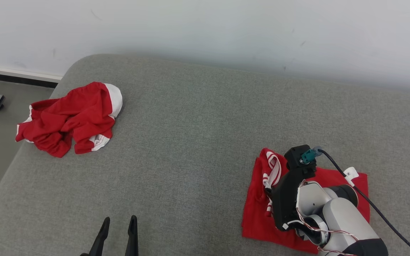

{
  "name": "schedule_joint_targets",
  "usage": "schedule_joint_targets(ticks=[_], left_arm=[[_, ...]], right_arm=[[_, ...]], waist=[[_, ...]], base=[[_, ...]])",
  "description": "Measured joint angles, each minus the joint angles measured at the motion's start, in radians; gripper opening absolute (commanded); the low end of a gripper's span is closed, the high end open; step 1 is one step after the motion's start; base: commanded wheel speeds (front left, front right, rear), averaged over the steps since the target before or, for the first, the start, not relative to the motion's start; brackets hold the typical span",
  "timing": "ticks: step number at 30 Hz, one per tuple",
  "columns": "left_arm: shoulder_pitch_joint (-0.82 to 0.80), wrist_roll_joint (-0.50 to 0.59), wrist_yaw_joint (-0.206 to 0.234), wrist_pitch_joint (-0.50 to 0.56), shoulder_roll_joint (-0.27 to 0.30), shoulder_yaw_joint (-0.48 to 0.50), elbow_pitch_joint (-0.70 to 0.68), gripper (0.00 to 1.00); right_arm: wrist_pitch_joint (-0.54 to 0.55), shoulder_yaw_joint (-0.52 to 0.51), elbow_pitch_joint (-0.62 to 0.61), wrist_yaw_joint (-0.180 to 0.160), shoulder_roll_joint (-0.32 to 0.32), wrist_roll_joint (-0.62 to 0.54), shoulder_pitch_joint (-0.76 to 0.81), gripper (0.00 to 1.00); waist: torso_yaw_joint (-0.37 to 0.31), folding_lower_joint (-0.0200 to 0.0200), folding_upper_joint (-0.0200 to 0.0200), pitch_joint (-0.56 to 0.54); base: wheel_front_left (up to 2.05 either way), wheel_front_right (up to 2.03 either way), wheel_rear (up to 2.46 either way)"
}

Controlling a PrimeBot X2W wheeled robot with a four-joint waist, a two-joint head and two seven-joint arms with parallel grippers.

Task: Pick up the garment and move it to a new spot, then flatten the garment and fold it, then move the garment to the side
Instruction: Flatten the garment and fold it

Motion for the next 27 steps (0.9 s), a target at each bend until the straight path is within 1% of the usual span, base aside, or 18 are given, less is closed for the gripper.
schedule_joint_targets(ticks=[1,5,6,8,12,15,17,19,22,25,27], left_arm=[[0.0,-0.001,0.0,0.0,0.0,0.0,0.001,1.0],[0.0,-0.001,0.0,0.0,0.0,0.005,0.0,1.0],[0.0,-0.001,0.0,0.0,0.0,0.008,-0.004,1.0],[0.001,-0.001,0.0,0.0,0.0,0.011,-0.004,1.0],[0.007,-0.001,0.0,0.0,0.0,0.019,-0.004,1.0],[0.023,0.0,0.002,0.0,0.0,0.023,-0.002,1.0],[0.026,0.0,0.002,0.0,0.0,0.025,0.0,1.0],[0.033,0.0,0.002,0.0,0.0,0.025,0.007,1.0],[0.043,-0.001,0.009,0.0,0.0,0.03,0.008,1.0],[0.044,-0.012,0.015,0.0,0.0,0.035,0.007,1.0],[0.047,-0.012,0.016,0.0,0.0,0.038,0.01,1.0]], right_arm=[[-0.008,0.0,0.005,0.0,0.001,0.002,0.0,1.0],[-0.05,-0.012,0.01,0.0,0.007,0.023,0.0,1.0],[-0.086,-0.024,-0.001,0.0,0.011,0.05,0.001,1.0],[-0.114,-0.038,-0.021,0.0,0.014,0.079,0.01,1.0],[-0.155,-0.07,-0.067,0.0,0.013,0.091,0.047,1.0],[-0.215,-0.133,-0.124,0.0,-0.015,0.089,0.105,1.0],[-0.265,-0.198,-0.161,0.0,-0.022,0.079,0.158,1.0],[-0.329,-0.306,-0.194,0.0,-0.014,0.074,0.225,1.0],[-0.417,-0.407,-0.262,0.0,0.0,0.056,0.332,1.0],[-0.511,-0.468,-0.313,0.0,0.012,0.016,0.419,1.0],[-0.566,-0.486,-0.323,0.0,0.015,0.001,0.465,1.0]], waist=[[0.0,0.0,0.0,-0.001],[-0.003,0.0,0.0,-0.007],[-0.007,0.0,0.0,-0.013],[-0.011,0.0,0.0,-0.021],[-0.017,-0.0001,-0.0001,-0.038],[-0.027,-0.0001,0.0,-0.055],[-0.034,-0.0001,0.0,-0.066],[-0.04,0.0,0.0,-0.08],[-0.049,-0.0002,-0.0001,-0.1],[-0.067,-0.0001,-0.0001,-0.111],[-0.081,-0.0001,-0.0001,-0.117]], base=[[0.0,0.0,0.0],[0.0,0.0,0.0],[0.0,0.0,0.0],[0.0,0.0,0.0],[0.0,0.0,0.0],[0.0,0.0,0.0],[0.0,0.0,0.0],[0.0,0.0,0.0],[0.0,0.0,0.0],[0.0,0.0,0.0],[0.0,0.0,0.0]])
